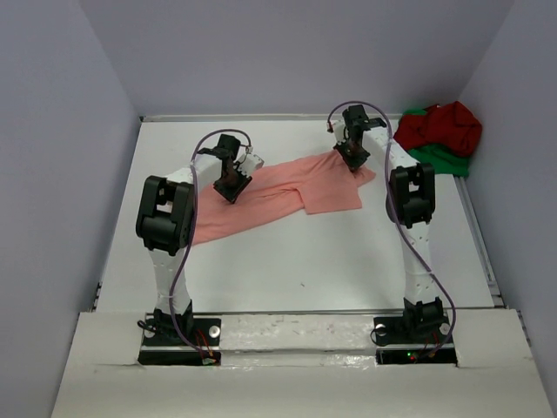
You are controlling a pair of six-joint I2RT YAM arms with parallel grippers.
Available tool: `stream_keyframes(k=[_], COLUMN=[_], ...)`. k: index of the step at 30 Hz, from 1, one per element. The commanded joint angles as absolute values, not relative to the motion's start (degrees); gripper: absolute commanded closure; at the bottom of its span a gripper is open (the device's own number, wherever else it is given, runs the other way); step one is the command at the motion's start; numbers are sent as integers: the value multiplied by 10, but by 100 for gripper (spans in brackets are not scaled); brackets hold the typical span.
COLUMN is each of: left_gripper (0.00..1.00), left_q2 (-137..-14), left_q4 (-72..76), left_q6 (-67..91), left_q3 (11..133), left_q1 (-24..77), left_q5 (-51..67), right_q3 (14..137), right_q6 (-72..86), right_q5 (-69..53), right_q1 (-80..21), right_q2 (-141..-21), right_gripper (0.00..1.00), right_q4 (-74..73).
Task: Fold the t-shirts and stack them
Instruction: Rotate the tshirt 90 degrees
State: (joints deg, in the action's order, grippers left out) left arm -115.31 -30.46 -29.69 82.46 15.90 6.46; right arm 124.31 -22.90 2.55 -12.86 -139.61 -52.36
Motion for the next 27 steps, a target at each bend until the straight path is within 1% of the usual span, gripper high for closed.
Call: stream_keyframes(k=[1, 5, 8, 12, 13, 14, 17, 22, 27], left_gripper=[61, 67, 70, 71, 72, 76, 78, 79, 80], left_q2=[-1189, -1203, -1207, -1202, -1201, -1202, -1206, -1238, -1277], left_q4=[-428, -473, -499, -537, -543, -550, -564, -595, -620], left_q6=[-311, -315, -319, -333, -333, -337, -342, -346, -344], left_q3=[817, 813, 802, 797, 798, 799, 809, 865, 944], left_q1=[153, 156, 165, 192, 198, 205, 230, 279, 351], left_q5=[68, 87, 95, 114, 123, 133, 156, 210, 247], right_q3=[1302, 1344, 1375, 1413, 1418, 1423, 1436, 1438, 1437], right_q6=[-232, -231, -230, -231, -232, -234, -237, -243, -246], right_q5=[20, 12, 5, -11, -11, -11, -9, -13, -17], right_q1=[-128, -123, -123, -118, -118, -118, -113, -107, -89], right_q2=[-1428, -1454, -1473, -1491, -1494, -1497, -1504, -1498, -1495], right_gripper=[100, 100, 100, 100, 100, 100, 100, 100, 100], right_q4=[-534, -537, -537, -530, -528, -524, -515, -503, -493])
